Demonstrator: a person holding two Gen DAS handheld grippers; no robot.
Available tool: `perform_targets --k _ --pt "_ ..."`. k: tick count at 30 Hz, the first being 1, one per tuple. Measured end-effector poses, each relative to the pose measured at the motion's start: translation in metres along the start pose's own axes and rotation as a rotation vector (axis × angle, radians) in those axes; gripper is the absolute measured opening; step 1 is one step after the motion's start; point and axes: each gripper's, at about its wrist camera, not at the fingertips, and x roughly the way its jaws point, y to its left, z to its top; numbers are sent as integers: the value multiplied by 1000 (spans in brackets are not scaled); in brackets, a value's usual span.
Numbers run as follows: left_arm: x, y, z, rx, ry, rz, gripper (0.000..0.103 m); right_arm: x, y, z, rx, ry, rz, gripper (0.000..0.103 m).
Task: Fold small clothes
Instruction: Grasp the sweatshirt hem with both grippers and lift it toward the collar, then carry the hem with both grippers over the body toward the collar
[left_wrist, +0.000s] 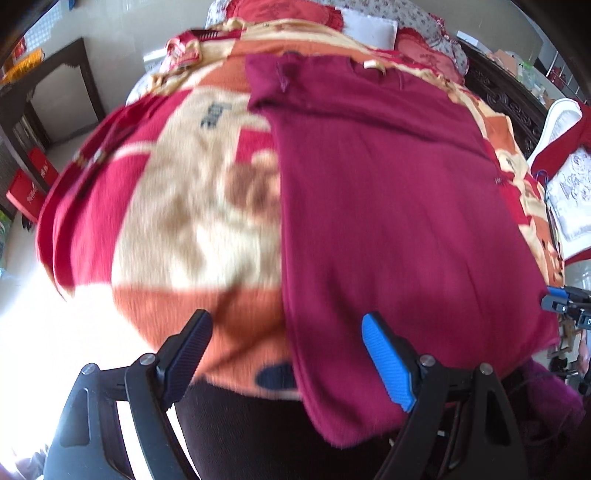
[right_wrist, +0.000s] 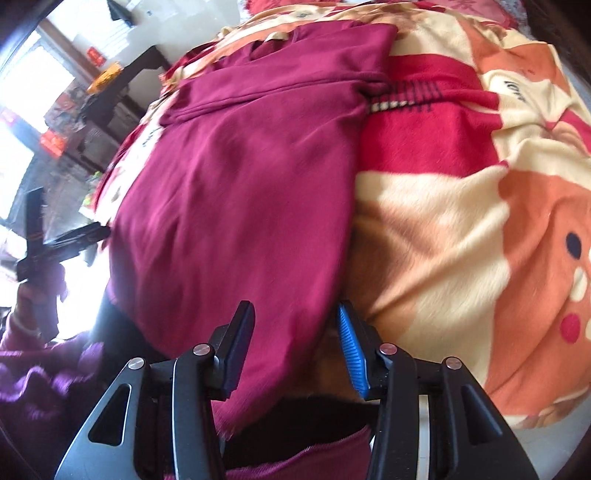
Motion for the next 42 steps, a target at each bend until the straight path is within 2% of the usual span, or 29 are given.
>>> perform_targets --k 4,10,16,23,38,40,42 --pt "0 4 -17 -21 31 -23 87 6 11 -11 -33 51 30 27" --pt "5 6 -24 -60 57 -59 86 11 12 -8 -17 61 49 27" --pt "1 -6 -31 -19 69 -90 82 10 13 -9 -14 69 54 27" --pt "22 -11 -37 -34 147 -110 79 15 13 -4 -14 77 66 27" --pt "30 -14 -35 -49 148 -111 79 20 9 -1 12 77 87 24" --pt "30 -15 -36 -47 146 -116 76 19 9 -2 3 73 74 17" --pt "29 -19 -36 -34 153 -161 51 18 11 -2 -28 72 48 0"
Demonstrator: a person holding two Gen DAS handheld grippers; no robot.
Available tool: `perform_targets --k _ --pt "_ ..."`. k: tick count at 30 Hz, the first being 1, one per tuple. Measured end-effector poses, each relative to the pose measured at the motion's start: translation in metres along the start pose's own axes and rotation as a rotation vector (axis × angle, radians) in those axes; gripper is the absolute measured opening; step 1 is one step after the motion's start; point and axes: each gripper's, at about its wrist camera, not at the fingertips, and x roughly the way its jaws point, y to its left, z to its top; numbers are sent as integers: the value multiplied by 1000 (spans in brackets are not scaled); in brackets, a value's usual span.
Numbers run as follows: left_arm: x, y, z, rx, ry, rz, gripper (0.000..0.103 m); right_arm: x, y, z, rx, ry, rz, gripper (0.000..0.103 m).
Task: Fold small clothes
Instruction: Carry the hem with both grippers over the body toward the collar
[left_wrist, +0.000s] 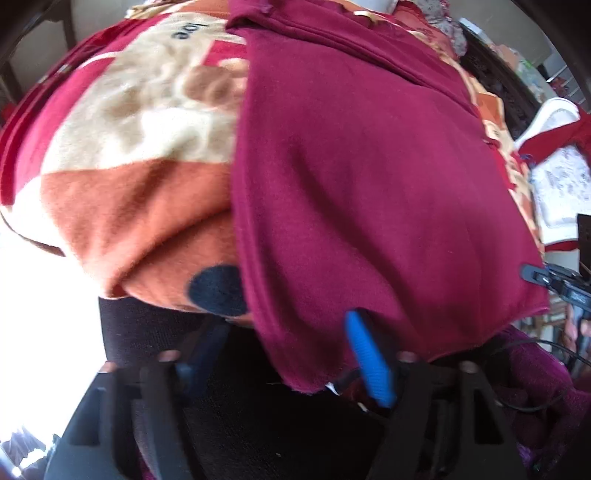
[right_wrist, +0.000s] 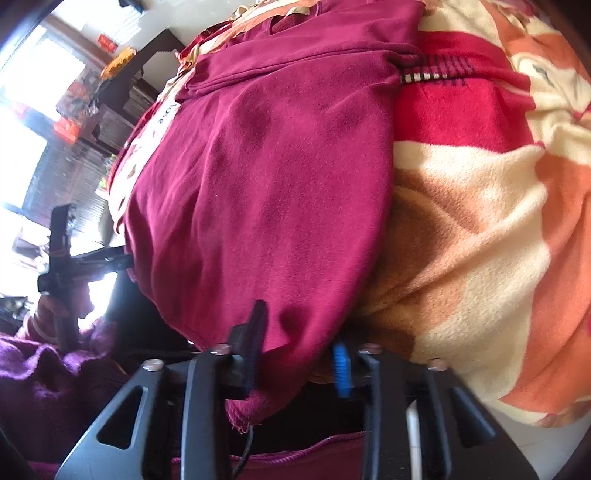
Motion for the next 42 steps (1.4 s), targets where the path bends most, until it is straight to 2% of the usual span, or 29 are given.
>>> perform_targets --k 2,4,5,6,9,15,20,26,32,36,42 --pt "-1 -6 0 21 8 9 46 -4 1 2 -7 -9 -1 0" --pt "-2 -9 1 40 25 15 35 -10 2 7 -8 -24 46 0" --pt "-4 -9 1 44 34 24 22 -14 4 10 -12 -34 70 0" --pt "-6 -8 2 46 37 26 15 -19 6 13 -14 -45 94 0" --pt "-23 -6 7 57 19 15 9 -32 9 24 -21 -87 155 0" --pt "-52 -17 16 118 -36 13 8 -37 6 38 1 -119 185 0" --pt "-60 -9 24 82 -51 -31 8 -41 7 40 3 -129 188 0" --pt "-55 10 17 30 -16 -83 8 -45 2 36 13 -133 180 0" --pt "-36 7 12 11 22 -63 10 -27 -3 31 24 -57 191 0" --pt "-22 6 10 -3 53 -48 22 -15 -4 26 42 -18 181 0" --pt "-18 8 8 -3 52 -46 24 -6 -10 22 65 22 154 1"
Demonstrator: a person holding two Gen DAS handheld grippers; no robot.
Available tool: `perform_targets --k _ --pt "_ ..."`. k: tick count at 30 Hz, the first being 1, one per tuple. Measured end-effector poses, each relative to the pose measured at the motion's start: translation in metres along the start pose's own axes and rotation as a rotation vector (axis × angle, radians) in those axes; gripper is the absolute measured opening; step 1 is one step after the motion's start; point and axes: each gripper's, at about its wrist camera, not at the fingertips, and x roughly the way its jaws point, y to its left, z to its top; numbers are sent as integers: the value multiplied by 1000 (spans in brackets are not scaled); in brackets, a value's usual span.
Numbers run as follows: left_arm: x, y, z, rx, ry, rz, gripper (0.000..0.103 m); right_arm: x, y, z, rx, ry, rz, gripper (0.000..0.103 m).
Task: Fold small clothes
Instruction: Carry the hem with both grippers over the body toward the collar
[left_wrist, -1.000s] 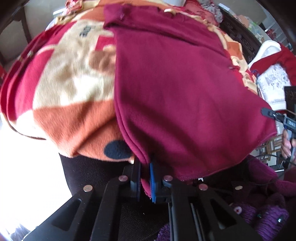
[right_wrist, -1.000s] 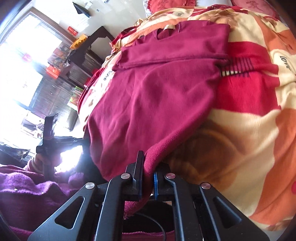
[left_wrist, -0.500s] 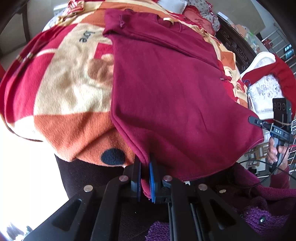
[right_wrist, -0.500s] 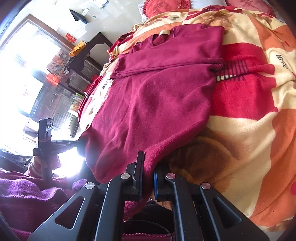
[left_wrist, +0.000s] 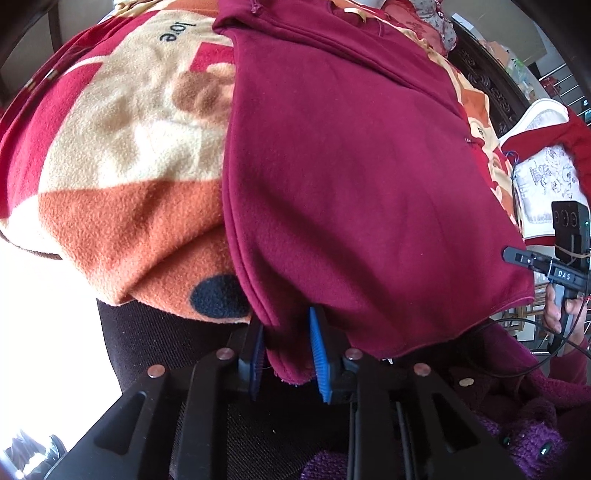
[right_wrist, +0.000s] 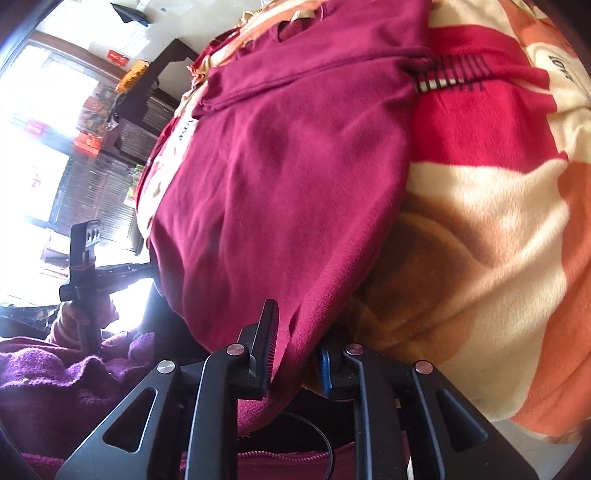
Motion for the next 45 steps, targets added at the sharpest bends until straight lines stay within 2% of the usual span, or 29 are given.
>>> perform_targets --k 6,9,13,17,22,26,32,34,38,41,45 --pt "4 -4 1 -5 -3 5 23 7 5 -2 -33 22 -28 1" --pt "-1 -7 0 20 -16 35 9 3 16 0 -88 12 -52 0" --pt "-23 -5 2 38 -45 -14 8 -15 29 8 -109 -53 -3 0" --pt "-61 5 18 19 -133 -88 7 -41 36 22 -111 -149 56 0" --pt "-98 14 53 -3 -263 -139 7 -67 35 48 -80 -280 110 0" --pt "-116 11 95 -1 -367 -142 7 -78 32 77 -68 -360 75 0" --pt "-122 -3 167 17 -463 -101 7 -84 25 129 -66 -438 -10 0" --pt "-116 -2 190 6 -468 -100 7 -82 18 155 -55 -452 -51 0" --pt "-91 6 242 -31 -464 -55 7 -70 0 196 -16 -452 -61 0" --pt "-66 15 269 -64 -444 -34 7 -56 -14 224 25 -439 -66 0" --pt "-35 30 302 -115 -420 -14 7 -31 -35 259 66 -413 -118 0"
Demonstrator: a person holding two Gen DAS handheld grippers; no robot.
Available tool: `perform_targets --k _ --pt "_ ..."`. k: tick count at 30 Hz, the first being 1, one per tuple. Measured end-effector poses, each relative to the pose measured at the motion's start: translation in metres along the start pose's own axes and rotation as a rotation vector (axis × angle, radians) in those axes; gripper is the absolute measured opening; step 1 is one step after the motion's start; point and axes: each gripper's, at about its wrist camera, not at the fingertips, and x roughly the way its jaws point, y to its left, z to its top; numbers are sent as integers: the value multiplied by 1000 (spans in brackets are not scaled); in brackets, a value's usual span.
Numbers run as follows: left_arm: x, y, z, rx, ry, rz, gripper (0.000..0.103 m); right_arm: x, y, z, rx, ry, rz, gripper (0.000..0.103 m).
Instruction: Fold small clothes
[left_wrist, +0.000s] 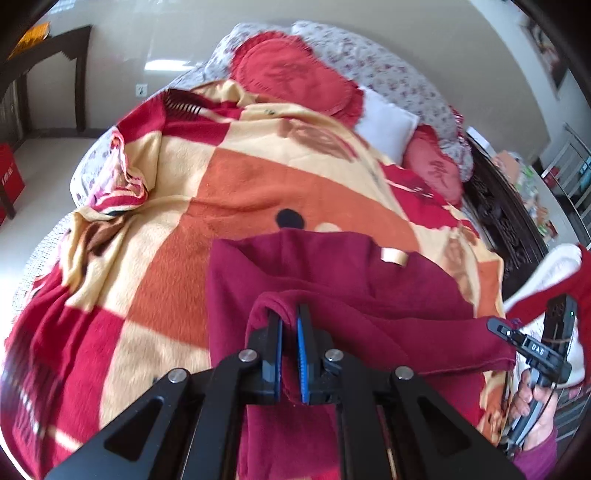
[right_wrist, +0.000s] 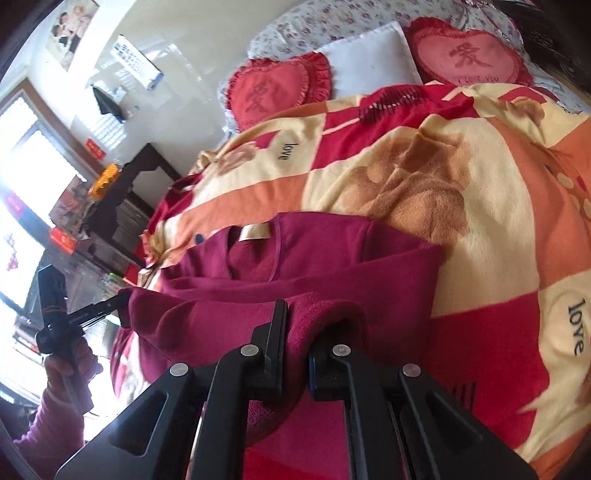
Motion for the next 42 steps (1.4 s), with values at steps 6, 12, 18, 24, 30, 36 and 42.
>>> perform_targets --k 6,12,18,24,30,36,42 --pt "47 16 12 -47 42 29 10 46 -32 14 122 53 -2 0" --pt "30 13 15 -23 53 -15 55 15 -43 9 151 -29 63 14" --pt "-17 8 5 56 -43 15 70 -34 -29 -13 -4 -89 -7 14" --pt "10 -6 -18 153 53 49 70 0 3 -26 -181 27 -45 13" --pt "57 -3 10 40 53 90 70 40 12 41 -100 -94 -95 13" --pt "34 20 13 -10 48 58 72 32 -7 40 -44 -67 -173 17" --pt "-3 25 -38 35 86 0 76 -13 -19 -27 -54 -11 -136 20"
